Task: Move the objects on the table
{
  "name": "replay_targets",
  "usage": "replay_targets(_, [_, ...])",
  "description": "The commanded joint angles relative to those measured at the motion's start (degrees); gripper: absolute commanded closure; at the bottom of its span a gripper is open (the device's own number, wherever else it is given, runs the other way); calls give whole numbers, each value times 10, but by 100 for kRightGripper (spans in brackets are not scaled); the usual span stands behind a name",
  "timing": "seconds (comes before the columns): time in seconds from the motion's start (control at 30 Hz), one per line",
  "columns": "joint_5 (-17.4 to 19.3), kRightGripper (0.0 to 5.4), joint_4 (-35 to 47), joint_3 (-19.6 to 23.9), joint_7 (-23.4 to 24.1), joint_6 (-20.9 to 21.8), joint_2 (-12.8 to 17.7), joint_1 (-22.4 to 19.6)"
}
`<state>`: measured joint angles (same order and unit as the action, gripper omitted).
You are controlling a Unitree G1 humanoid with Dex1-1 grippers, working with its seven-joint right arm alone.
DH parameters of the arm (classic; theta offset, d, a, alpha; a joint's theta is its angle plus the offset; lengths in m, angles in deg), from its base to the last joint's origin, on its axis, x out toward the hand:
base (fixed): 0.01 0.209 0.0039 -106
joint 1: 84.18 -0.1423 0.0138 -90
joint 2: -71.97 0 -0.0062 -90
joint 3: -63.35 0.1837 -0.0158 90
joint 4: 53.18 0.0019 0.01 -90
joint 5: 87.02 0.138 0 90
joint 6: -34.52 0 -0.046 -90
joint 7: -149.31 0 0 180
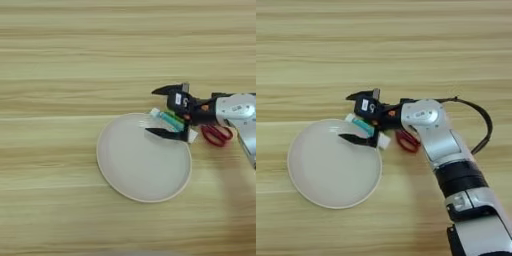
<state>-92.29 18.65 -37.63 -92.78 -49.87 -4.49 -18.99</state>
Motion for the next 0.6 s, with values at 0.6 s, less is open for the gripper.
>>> replay_targets(0.6, [45, 5, 74, -28, -36, -34, -13, 7])
